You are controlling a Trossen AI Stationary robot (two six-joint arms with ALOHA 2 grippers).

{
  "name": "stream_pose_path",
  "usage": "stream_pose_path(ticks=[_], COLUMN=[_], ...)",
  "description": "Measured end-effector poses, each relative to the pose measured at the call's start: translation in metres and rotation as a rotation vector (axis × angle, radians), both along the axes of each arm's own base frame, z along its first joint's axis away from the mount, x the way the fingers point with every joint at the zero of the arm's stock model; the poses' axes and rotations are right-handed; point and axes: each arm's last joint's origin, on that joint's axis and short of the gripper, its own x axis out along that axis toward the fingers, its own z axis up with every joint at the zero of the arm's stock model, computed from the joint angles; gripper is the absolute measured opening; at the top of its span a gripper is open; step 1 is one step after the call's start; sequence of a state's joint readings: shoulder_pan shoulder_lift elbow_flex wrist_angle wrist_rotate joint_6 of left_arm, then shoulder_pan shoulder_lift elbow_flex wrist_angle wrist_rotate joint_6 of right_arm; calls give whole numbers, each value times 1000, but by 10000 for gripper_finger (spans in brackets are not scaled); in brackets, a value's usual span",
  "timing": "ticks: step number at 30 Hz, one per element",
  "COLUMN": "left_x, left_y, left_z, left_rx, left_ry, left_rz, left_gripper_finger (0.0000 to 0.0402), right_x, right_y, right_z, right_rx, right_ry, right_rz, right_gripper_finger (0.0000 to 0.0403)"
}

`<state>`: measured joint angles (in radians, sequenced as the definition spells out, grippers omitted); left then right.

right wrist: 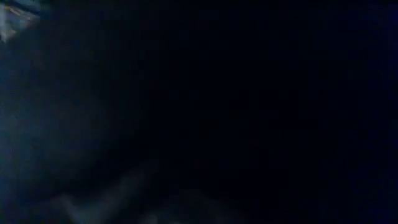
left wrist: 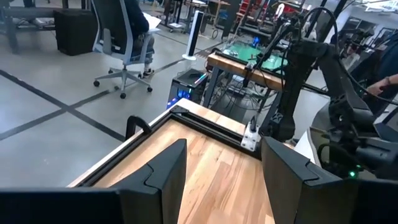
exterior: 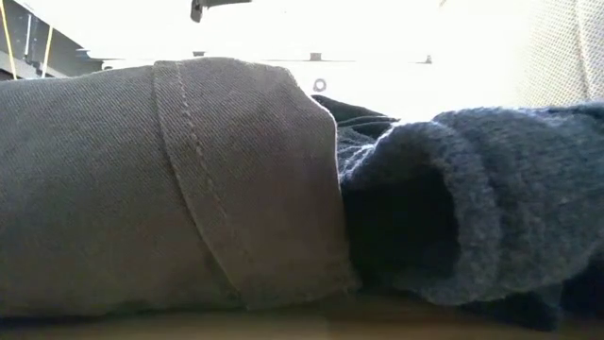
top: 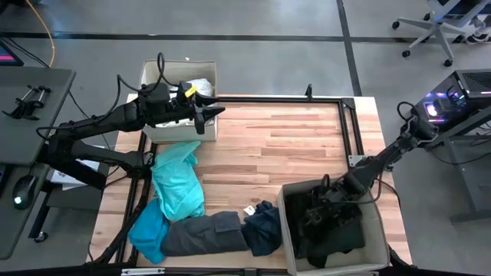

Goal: Sort clothes
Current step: Put the black shorts into the bottom laundry organizer, then put the dark blue shorts into the bottom laundry organizer

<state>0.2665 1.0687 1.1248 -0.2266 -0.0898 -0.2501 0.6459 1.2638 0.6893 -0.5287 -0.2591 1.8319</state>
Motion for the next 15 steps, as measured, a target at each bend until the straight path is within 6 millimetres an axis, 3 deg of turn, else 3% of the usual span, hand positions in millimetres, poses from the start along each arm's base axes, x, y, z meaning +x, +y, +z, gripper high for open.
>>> stream_pose_path(ticks=[4,11,15], left_x=[0,-1,-1], left_y=[0,0,-1], left_z=[-3,-4,-4], left_rx=[-8,-13,3], left_ry=[27,45,50], left_rz=[0,-1,-13], left_gripper_finger=[156,156,156], right_x=[1,2,1], right_y=[4,5,-4], right_z=[16,108,158], right_rx=[72,60,-90], right_ry=[22,-10,-193], right_rz=[36,74,52], right_gripper_finger=[207,204,204])
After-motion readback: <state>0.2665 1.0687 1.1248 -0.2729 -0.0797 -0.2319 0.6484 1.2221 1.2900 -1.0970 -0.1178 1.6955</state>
